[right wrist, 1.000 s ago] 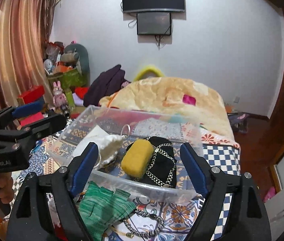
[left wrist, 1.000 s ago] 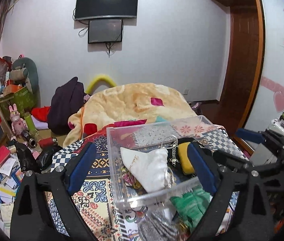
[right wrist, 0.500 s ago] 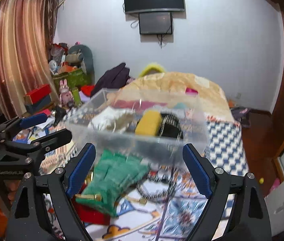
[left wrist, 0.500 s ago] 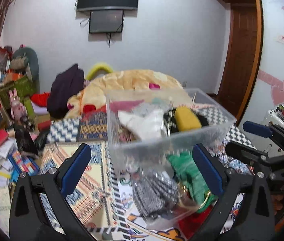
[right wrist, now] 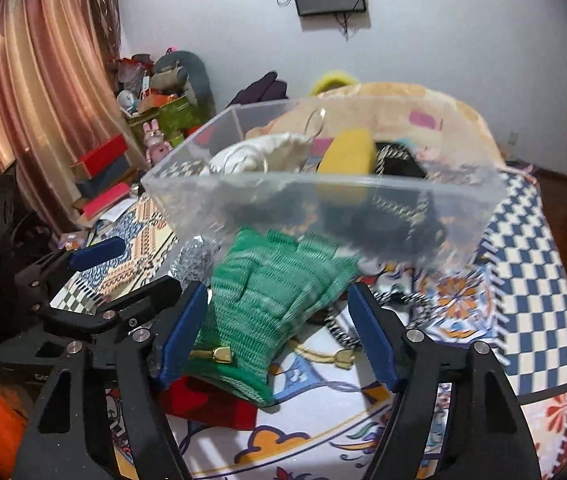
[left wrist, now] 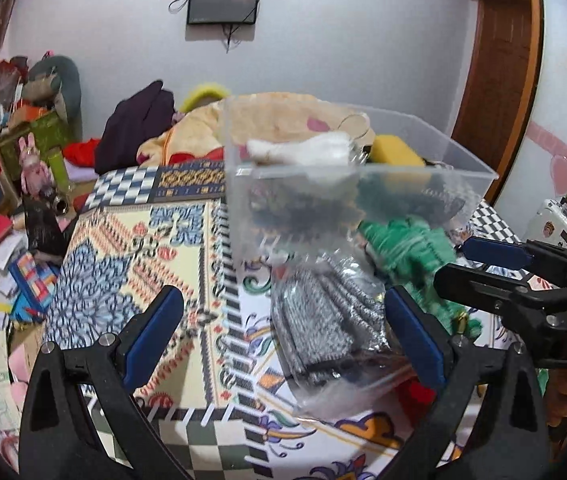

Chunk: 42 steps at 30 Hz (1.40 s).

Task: Organize soft objects
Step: 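Grasp the green knit gloves with the right gripper while the left gripper grasps the grey mesh bag, then carry the gloves and mesh bag over the clear box and open both grippers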

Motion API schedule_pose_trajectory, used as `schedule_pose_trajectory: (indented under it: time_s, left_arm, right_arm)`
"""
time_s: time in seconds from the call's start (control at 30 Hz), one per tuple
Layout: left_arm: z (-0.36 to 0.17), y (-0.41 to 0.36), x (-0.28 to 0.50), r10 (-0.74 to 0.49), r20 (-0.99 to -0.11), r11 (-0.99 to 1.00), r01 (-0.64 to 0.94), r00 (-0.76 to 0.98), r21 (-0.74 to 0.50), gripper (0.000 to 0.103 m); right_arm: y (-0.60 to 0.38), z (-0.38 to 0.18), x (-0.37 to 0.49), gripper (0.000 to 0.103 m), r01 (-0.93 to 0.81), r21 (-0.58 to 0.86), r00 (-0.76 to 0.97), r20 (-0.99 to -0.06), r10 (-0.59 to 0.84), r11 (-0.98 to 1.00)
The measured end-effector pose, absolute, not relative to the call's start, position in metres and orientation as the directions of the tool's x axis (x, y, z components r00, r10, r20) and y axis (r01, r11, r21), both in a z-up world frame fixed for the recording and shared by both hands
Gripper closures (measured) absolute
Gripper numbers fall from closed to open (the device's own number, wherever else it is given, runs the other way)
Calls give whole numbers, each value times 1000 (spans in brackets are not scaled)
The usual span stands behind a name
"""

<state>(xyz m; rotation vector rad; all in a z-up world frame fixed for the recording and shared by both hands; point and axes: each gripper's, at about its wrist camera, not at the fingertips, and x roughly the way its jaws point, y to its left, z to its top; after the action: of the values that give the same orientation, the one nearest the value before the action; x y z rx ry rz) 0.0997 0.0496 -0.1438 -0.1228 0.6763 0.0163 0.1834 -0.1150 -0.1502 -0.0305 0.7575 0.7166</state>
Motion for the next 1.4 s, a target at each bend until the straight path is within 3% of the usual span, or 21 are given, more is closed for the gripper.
schedule_pose_trajectory:
  time_s: [0.13,0.23,0.4,0.47,0.63,1.17,1.3,1.4]
  left_arm:
    - [-151,52,99,-52,-641,989,-49,766,-139,4]
    - [-158,52,103,-68,-662,989,-39,746,-146,22]
    - [-160,48,102,-82,-657,989,-19,750,-145,35]
    - [-159,44,100,-94,-653,989,-5,752,-148,51]
    - [-156,39,96,-97,-643,991,12,760,-136,62]
    - [-108,30,65,-106,-534,989,36,839,-140,66]
    - [-96,30,57,-87,-505,992,26,859,-126,66]
    - [-93,34,55,-84,-499,991,19,862,-133,66]
  right_arm:
    - [-109,-157,184,51,-609,220,483,-659,576,762]
    - [-108,-159,183,58,-613,227,474,-660,582,757]
    - [-106,-162,181,69,-620,222,472,-661,584,753]
    - [-105,-166,182,82,-619,226,465,-666,583,752]
    - [-104,-165,182,93,-619,226,469,-662,585,752]
    - [-129,-114,160,96,-633,186,586,-519,622,751]
    - [-128,-119,164,95,-617,147,599,-550,583,773]
    - [-120,-129,173,81,-622,161,552,-604,575,766]
